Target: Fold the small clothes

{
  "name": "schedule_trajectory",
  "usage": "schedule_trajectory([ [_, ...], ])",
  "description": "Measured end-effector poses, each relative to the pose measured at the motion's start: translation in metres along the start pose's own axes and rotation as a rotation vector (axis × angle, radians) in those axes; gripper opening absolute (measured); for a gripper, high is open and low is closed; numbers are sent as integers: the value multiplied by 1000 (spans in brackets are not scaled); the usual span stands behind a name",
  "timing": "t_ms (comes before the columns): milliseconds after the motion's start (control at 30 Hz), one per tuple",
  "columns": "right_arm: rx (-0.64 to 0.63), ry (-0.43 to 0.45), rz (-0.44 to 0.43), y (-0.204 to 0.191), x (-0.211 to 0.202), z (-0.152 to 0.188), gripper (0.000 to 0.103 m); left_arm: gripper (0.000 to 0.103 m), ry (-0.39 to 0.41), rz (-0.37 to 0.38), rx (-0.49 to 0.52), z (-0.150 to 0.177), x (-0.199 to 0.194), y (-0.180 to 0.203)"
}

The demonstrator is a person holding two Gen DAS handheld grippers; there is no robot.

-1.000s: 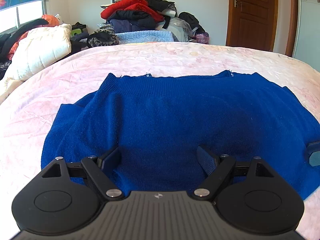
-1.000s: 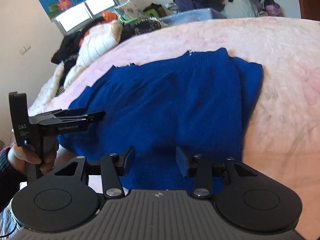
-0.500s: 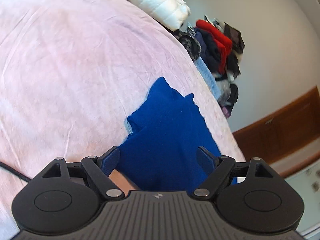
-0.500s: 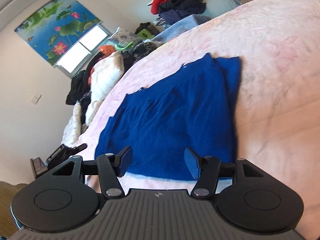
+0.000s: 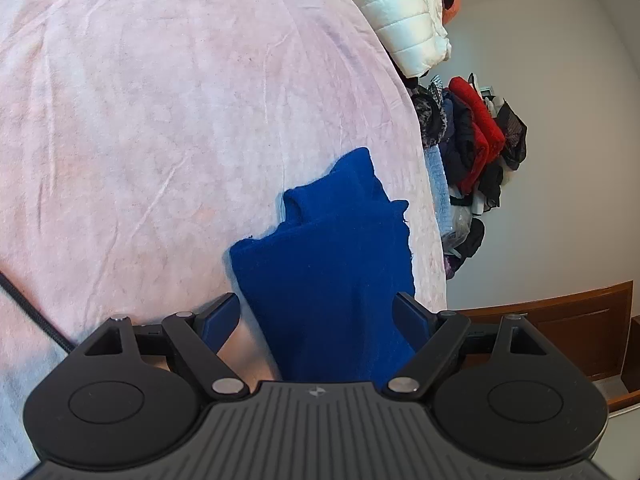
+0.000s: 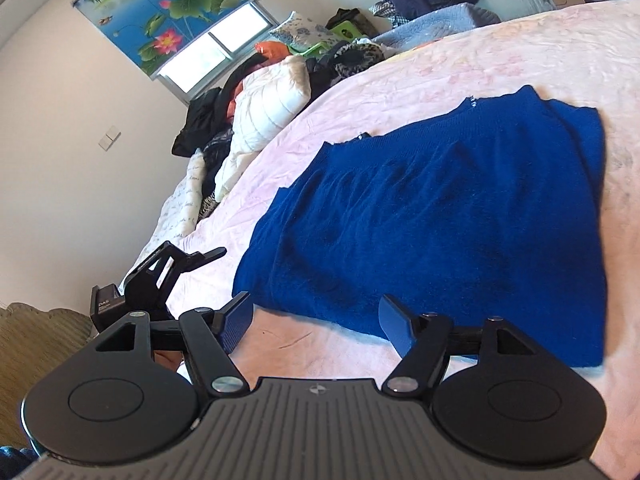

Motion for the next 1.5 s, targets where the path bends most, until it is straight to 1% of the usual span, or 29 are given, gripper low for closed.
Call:
schedule_trajectory([
  [100,-3,-10,-18,-8,9,-4,71,83,46,-38,29,-14,7,8],
  [133,-2,-13,-25,-9,11,-6,71,75,62,-73,64,-18,10,12],
  [167,-2,-15,-30,-12,12,-8,71,60,75,-135,108,-21,14,16],
  [200,-5,-18,-34,-14,14,-10,71,22,63,-203,146,-22,21,18],
  [233,-7,-22,-40,-16,15,-12,71,14,28,-242,162,-21,29,16],
  [267,-7,-26,-47,-18,17,-15,72,14,25,-234,155,-21,31,15],
  [300,-3,-31,-58,-20,19,-19,72,14,27,-237,172,-20,31,17],
  [333,0,-35,-71,-21,21,-25,72,14,31,-251,219,-18,31,20],
  [367,5,-40,-84,-23,24,-33,72,14,61,-278,273,-15,28,24],
  [433,27,-67,-117,-27,37,-54,72,13,140,-351,420,-5,25,33],
  [500,67,-126,-134,-33,57,-78,74,12,234,-423,585,13,22,46],
  [567,82,-190,-138,-43,83,-100,74,12,312,-453,741,33,22,60],
  [600,80,-226,-146,-50,97,-110,74,12,334,-460,803,45,23,67],
  [633,79,-257,-149,-55,110,-118,74,12,338,-459,840,54,24,71],
  [700,54,-330,-126,-67,139,-133,74,12,351,-459,930,72,28,81],
  [733,37,-369,-98,-70,153,-137,75,12,361,-465,983,81,31,85],
  [833,-42,-468,43,-76,186,-141,76,12,342,-477,1100,101,43,91],
  [867,-83,-493,82,-78,194,-140,75,12,336,-485,1121,104,46,90],
  [933,-154,-512,174,-79,205,-139,75,12,322,-491,1143,107,55,89],
  [967,-178,-520,211,-77,209,-138,74,12,317,-489,1144,108,56,89],
  [1000,-190,-522,234,-74,212,-137,70,12,312,-486,1144,108,58,88],
  [1067,-184,-535,258,-63,218,-136,44,12,301,-483,1142,106,59,89],
  [1100,-169,-530,271,-56,217,-137,41,12,297,-481,1140,105,60,90],
  [1200,-101,-505,215,-42,213,-146,40,12,288,-478,1150,104,61,92],
  [1267,-88,-489,186,-38,209,-150,41,12,283,-483,1158,105,63,91],
  [1300,-91,-482,178,-36,207,-150,37,12,282,-486,1160,105,64,91],
  [1333,-93,-478,174,-34,205,-151,21,12,280,-487,1157,105,65,91],
  [1367,-104,-466,167,-34,203,-151,19,12,275,-483,1150,105,65,91],
  [1500,-142,-410,106,-30,179,-153,18,12,245,-452,1136,113,64,100],
])
Point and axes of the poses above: each gripper's, at about its wrist camera, not at the fingertips, and x roughly the way its jaws point, y to its right, z to its underside, the point moved 9 cm from there along x, roughly the way its jaws point, and after that the axes turned 14 degrees about -y, right-handed, at the moved point
